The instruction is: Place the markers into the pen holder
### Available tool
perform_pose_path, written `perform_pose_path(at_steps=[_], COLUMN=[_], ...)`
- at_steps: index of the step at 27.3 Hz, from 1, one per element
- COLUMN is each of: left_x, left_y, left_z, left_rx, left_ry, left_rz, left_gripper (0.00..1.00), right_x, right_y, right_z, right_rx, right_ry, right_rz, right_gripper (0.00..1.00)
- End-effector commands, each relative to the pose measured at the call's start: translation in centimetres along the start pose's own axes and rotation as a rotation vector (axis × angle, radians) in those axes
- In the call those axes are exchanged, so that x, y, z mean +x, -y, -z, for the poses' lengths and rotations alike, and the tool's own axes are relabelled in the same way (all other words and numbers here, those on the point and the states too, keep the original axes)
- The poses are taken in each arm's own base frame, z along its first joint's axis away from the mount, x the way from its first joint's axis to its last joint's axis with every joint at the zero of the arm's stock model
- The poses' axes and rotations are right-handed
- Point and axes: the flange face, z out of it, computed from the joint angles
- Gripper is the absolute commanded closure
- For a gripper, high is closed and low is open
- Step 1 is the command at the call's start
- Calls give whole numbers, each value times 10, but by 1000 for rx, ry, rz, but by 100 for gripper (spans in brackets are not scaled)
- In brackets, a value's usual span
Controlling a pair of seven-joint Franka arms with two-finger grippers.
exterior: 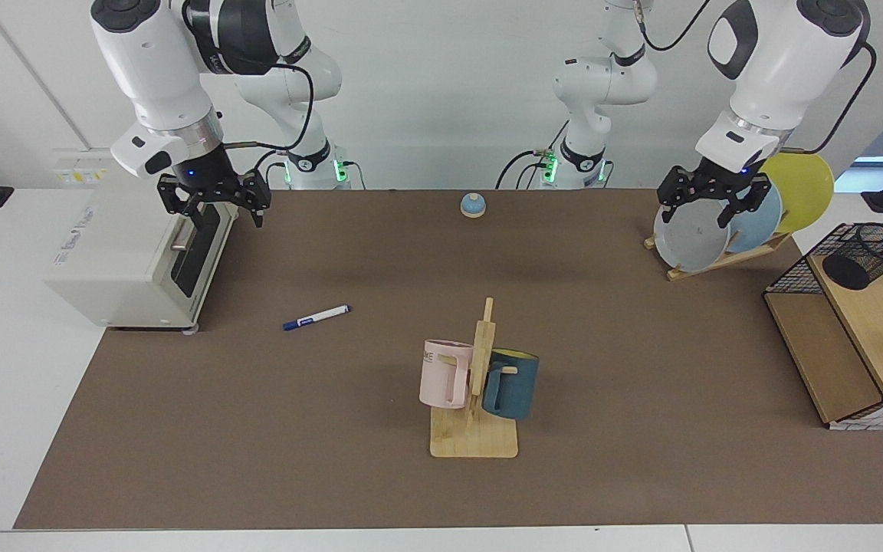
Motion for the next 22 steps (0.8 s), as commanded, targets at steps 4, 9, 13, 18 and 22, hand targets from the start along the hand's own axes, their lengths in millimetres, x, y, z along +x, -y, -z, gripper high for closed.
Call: perform_pose_path(at_steps=[4, 9, 13, 18, 22], left_x=[-11, -10, -10, -4, -7], left_y=[3, 2, 2, 2, 4], left_z=[0, 0, 1, 7, 7], left_rx=[-13, -15, -12, -12, -13], left_ry=[7, 6, 0, -30, -19], left_rz=[-7, -9, -13, -34, -25], left_gripper=[0, 0, 0, 0, 0], right_x=[-9, -9, -9, -11, -11], right_y=[-5, -5, -4, -4, -4], right_z=[4, 3, 3, 1, 1], right_rx=[8, 8, 8, 8, 8], right_ry=[8, 9, 9, 12, 14], right_rz=[16, 16, 18, 18, 22], right_gripper=[0, 0, 0, 0, 0])
